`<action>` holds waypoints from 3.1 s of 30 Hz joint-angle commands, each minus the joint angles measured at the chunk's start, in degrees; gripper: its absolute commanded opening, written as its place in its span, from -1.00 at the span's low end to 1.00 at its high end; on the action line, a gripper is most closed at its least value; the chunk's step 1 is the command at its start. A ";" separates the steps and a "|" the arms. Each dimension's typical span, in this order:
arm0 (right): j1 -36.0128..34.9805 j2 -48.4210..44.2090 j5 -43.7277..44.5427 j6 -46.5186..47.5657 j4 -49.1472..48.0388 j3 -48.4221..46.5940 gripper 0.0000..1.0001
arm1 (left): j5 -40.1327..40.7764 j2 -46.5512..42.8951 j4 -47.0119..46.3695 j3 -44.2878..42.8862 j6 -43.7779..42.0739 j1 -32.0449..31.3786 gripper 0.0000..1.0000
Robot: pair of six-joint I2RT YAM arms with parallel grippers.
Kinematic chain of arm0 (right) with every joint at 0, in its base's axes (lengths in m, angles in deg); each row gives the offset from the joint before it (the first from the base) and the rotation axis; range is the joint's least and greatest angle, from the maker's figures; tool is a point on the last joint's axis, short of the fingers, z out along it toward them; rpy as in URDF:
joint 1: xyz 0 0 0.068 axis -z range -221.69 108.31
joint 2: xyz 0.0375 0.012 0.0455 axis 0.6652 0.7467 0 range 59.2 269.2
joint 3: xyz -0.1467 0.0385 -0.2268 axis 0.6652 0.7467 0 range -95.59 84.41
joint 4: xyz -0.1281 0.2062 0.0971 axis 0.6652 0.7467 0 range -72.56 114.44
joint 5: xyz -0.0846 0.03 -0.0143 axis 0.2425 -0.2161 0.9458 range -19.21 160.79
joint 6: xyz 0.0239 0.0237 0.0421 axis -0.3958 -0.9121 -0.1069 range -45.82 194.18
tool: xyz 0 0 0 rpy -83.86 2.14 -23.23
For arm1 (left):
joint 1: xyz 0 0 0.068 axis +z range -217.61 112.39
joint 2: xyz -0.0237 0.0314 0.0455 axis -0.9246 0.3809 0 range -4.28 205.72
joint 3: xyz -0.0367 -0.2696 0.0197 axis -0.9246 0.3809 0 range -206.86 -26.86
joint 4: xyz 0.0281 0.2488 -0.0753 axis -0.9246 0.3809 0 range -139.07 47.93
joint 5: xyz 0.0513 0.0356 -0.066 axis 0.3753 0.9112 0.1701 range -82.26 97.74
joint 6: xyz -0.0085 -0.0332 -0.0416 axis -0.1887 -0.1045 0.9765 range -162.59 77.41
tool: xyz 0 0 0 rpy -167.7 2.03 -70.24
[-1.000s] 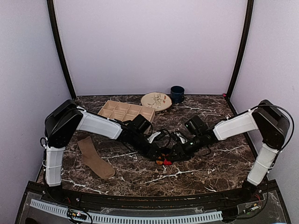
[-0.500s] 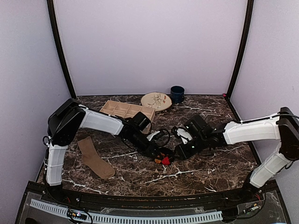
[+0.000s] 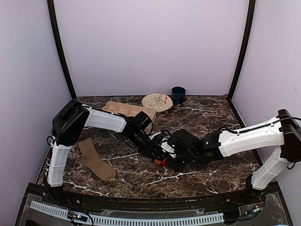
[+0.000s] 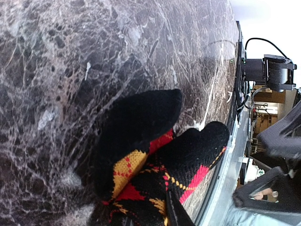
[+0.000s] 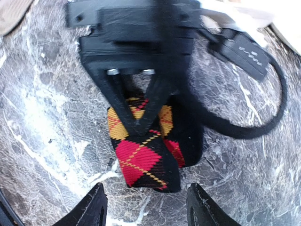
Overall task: Roll the socks
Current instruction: Roll the sock at the center of the board.
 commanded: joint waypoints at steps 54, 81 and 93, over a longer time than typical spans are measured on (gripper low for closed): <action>3.17 14.61 -8.12 5.30 -3.01 -4.41 -0.82 | 8.02 3.19 4.34 2.94 7.76 4.59 0.14; 7.53 12.01 -16.43 -1.56 -1.86 -1.71 -0.84 | 12.63 -4.60 -2.73 12.40 13.54 6.59 0.18; 11.47 13.00 -29.92 -4.53 1.87 -6.03 -0.84 | 15.14 -10.82 -6.88 18.19 15.05 6.69 0.21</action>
